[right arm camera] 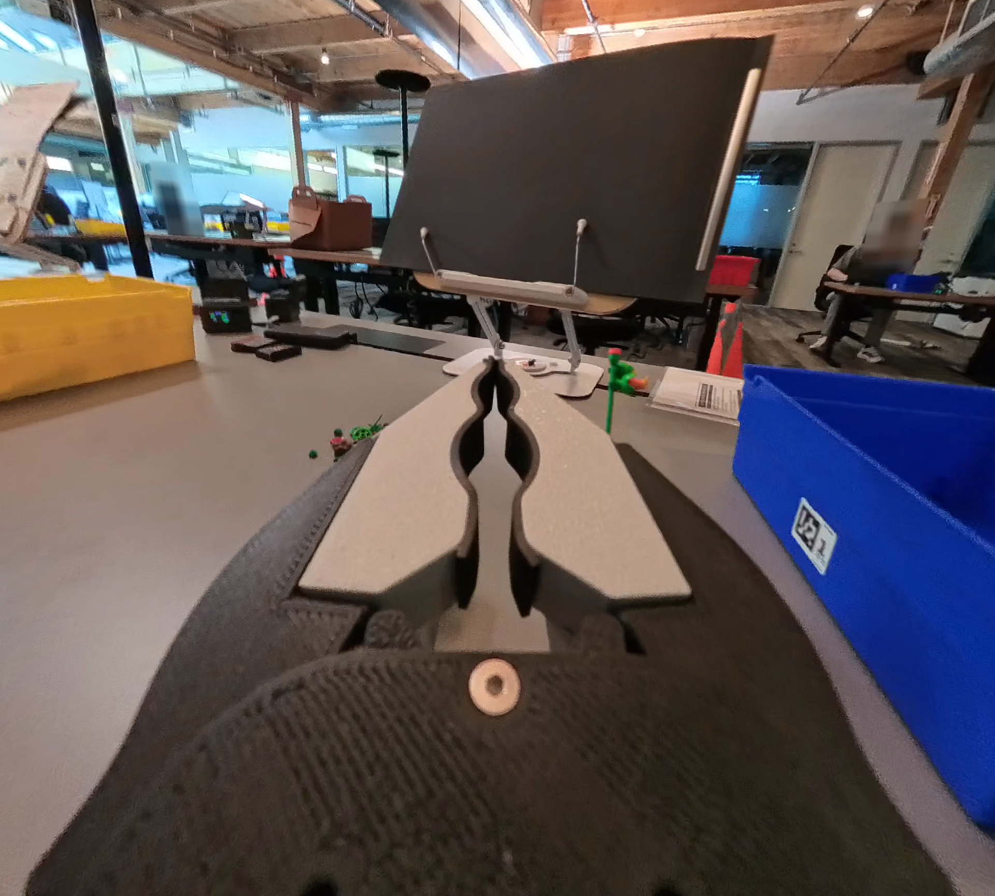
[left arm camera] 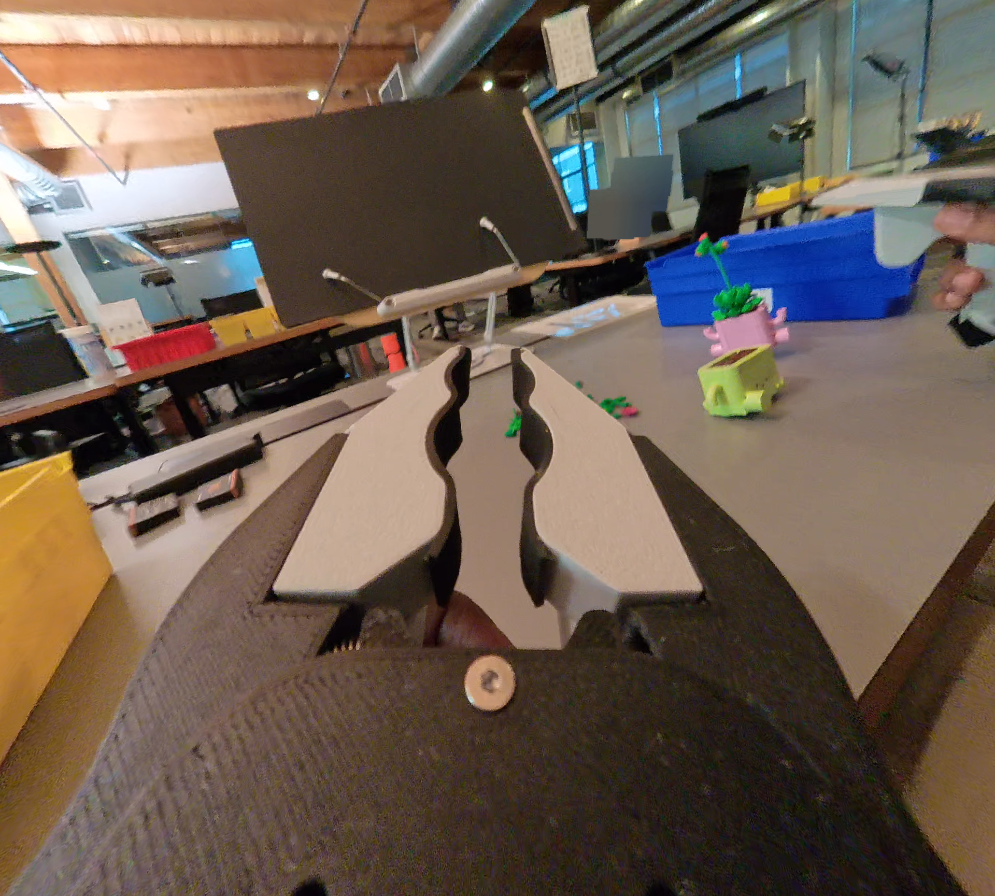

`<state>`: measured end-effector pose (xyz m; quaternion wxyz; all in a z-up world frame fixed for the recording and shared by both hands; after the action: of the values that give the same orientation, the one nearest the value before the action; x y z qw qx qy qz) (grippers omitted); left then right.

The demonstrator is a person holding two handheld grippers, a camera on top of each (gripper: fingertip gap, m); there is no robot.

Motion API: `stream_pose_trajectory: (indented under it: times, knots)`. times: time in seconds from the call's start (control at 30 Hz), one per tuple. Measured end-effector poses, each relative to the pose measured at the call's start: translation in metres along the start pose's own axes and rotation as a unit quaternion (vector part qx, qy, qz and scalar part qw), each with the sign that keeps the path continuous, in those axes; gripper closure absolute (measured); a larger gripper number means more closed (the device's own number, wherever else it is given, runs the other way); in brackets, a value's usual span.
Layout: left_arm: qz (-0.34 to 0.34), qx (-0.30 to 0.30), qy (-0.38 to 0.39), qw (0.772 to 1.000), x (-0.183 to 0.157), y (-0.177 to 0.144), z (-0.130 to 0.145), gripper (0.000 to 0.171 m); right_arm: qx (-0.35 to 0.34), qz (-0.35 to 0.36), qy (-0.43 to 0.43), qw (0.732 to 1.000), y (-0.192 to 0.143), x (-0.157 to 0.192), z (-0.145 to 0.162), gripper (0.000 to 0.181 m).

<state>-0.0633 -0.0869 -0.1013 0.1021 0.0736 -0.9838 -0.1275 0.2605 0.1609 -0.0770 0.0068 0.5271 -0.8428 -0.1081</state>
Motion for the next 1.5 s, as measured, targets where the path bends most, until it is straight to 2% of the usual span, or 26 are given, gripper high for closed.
stream_pose_trajectory:
  times: [0.03,0.1,0.17,0.23,0.33,0.43,0.53,0.63,0.7,0.77,0.9,0.97,1.0,1.03,1.13,1.23,1.27,1.33,1.4,1.47,1.5]
  knots:
    - [-0.016,0.008,0.012,1.000,0.001,-0.003,0.005,0.159,-0.010,0.001,0.014,1.000,-0.002,-0.005,0.001,0.181]
    - [-0.058,-0.005,0.009,0.998,0.000,-0.011,0.003,0.171,-0.039,0.004,0.041,0.998,-0.005,-0.012,0.006,0.181]
    - [-0.050,0.008,-0.039,0.998,-0.010,-0.009,-0.006,0.171,-0.048,0.014,0.048,0.998,-0.004,-0.018,0.012,0.181]
    - [-0.037,0.034,-0.047,0.998,-0.021,-0.002,-0.017,0.171,-0.040,0.006,0.040,0.998,0.002,-0.021,0.013,0.181]
    - [0.020,0.078,-0.079,0.994,-0.036,0.015,-0.026,0.171,-0.040,-0.020,0.030,0.999,0.011,-0.022,0.008,0.181]
    - [0.110,0.110,-0.129,0.979,-0.048,0.042,-0.021,0.155,-0.054,-0.057,0.028,0.997,0.022,-0.021,-0.008,0.181]
    - [0.140,0.073,-0.168,0.973,-0.056,0.053,-0.016,0.139,-0.030,-0.105,-0.007,0.994,0.034,-0.015,-0.027,0.181]
    - [0.123,0.022,-0.195,0.973,-0.067,0.038,-0.004,0.143,-0.012,-0.100,-0.043,0.994,0.034,-0.007,-0.035,0.181]
    - [0.115,0.003,-0.157,0.981,-0.074,0.028,-0.002,0.146,-0.019,-0.080,-0.040,0.996,0.028,-0.005,-0.032,0.181]
    - [0.079,0.001,-0.118,0.990,-0.072,0.030,-0.001,0.152,-0.025,-0.068,-0.018,0.997,0.024,-0.007,-0.023,0.181]
    - [0.062,0.020,-0.123,0.990,-0.062,0.048,0.007,0.152,-0.023,-0.067,0.043,0.997,0.017,-0.026,-0.004,0.181]
    - [0.038,-0.001,-0.133,0.990,-0.054,0.051,0.005,0.163,-0.038,-0.069,0.084,0.993,0.010,-0.041,0.000,0.181]
    - [0.075,-0.025,-0.147,0.986,-0.059,0.051,-0.002,0.171,-0.048,-0.075,0.113,0.990,0.007,-0.050,0.001,0.181]
    - [0.120,-0.034,-0.155,0.980,-0.069,0.055,-0.007,0.171,-0.056,-0.083,0.144,0.985,0.003,-0.059,0.002,0.181]
    - [0.177,-0.026,-0.159,0.971,-0.099,0.086,-0.011,0.171,-0.083,-0.097,0.212,0.969,-0.007,-0.082,0.006,0.181]
    - [0.197,-0.030,-0.196,0.960,-0.117,0.124,-0.019,0.171,-0.149,-0.087,0.260,0.950,-0.013,-0.090,0.007,0.181]
    - [0.202,-0.018,-0.207,0.957,-0.122,0.137,-0.022,0.171,-0.166,-0.094,0.266,0.945,-0.010,-0.087,0.006,0.181]
    - [0.221,0.034,-0.206,0.953,-0.134,0.156,-0.030,0.171,-0.151,-0.112,0.257,0.948,0.000,-0.081,0.004,0.181]
    - [0.230,0.082,-0.190,0.951,-0.143,0.161,-0.040,0.168,-0.176,-0.129,0.266,0.939,0.007,-0.083,-0.008,0.181]
    - [0.205,0.090,-0.177,0.958,-0.146,0.160,-0.050,0.169,-0.228,-0.141,0.268,0.925,0.012,-0.088,-0.024,0.181]
    - [0.196,0.084,-0.176,0.961,-0.148,0.159,-0.055,0.168,-0.226,-0.141,0.246,0.932,0.016,-0.089,-0.028,0.181]
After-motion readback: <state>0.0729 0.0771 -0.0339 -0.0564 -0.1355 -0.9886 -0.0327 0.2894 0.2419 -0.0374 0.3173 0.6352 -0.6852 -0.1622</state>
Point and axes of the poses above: each gripper's, where its closed fingertips meet, y out along the fingers, z out of its underside, x = y × z across the jaws, the point moved 9 cm from there along -y, back along the fingers, and after that the axes turned 10 degrees about -z, right-handed, at the moved point
